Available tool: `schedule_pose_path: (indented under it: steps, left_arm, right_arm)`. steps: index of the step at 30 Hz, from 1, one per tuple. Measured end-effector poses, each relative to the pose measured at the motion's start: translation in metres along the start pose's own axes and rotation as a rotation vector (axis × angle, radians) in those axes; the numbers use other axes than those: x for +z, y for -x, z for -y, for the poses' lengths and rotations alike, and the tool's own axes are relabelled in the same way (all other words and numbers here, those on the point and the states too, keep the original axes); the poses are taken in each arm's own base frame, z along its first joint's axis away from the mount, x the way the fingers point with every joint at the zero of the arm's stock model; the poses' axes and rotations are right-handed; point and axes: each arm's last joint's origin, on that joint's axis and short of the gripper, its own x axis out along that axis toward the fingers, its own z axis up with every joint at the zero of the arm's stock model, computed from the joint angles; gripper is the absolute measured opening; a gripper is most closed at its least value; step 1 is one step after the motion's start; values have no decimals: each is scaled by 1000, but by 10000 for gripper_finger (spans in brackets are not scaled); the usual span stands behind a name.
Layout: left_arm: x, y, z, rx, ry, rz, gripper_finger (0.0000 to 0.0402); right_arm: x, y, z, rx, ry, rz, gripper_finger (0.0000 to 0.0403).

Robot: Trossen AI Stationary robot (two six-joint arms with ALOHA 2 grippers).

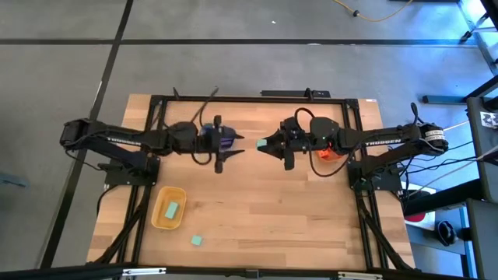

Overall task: Sort & place blocks by color
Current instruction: Put the right blue block into the yellow bin

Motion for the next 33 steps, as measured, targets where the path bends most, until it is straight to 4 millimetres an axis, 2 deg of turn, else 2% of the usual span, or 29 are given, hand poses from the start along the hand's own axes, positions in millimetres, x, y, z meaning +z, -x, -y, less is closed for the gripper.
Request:
schedule_pose_path:
  steps: [5,8,14,21,33]
  left_arm:
    - [0,-9,16,58,-161,42,196]
    - [2,-14,22,65,-201,99,196]
    - [-2,-22,26,56,-199,123,196]
    - [-6,-26,29,-16,-129,134,196]
    - [-4,-28,30,-58,-114,190,196]
  right_arm:
    - [-1,-3,8,-28,-243,-5,135]
    - [-4,-8,15,-22,-323,-31,135]
    - [-14,-18,20,-2,-348,-78,135]
    - [-14,-24,17,82,-373,-68,135]
    - [-19,-33,14,134,-399,-53,135]
